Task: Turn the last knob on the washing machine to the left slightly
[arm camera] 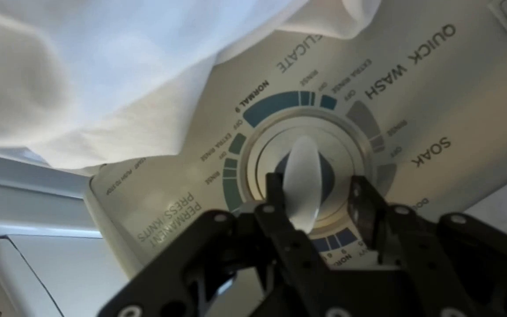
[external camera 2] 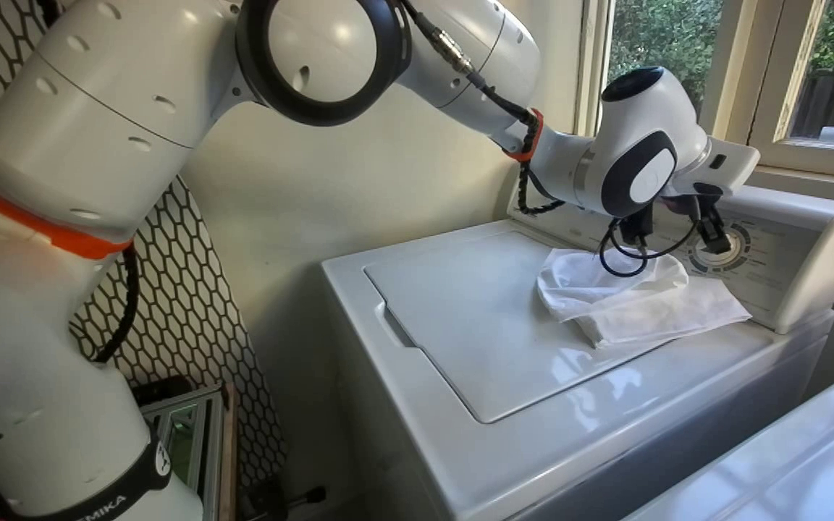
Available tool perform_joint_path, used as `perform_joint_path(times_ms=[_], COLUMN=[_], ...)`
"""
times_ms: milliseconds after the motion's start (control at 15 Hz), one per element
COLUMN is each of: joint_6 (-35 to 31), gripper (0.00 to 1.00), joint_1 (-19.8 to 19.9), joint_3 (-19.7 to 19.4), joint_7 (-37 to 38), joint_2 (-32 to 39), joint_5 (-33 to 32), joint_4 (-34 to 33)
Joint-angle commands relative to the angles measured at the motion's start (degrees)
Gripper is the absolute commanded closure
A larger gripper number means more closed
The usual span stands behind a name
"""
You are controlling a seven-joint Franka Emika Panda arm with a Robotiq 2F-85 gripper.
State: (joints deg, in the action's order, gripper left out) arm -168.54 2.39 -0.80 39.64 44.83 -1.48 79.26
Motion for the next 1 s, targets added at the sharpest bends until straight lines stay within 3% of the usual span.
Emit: perform_joint_path(times_ms=[0, 933], joint_6=[-1.58, -7.94], gripper=[0.83, 0.83], joint_1=[0.07, 1.84], joint_3=[2.66, 6.12], joint_7=[-10.83, -35.26], joint_2=[2.92, 1.90], joint_5=[4.78, 5.42], joint_4=[-3.19, 0.12])
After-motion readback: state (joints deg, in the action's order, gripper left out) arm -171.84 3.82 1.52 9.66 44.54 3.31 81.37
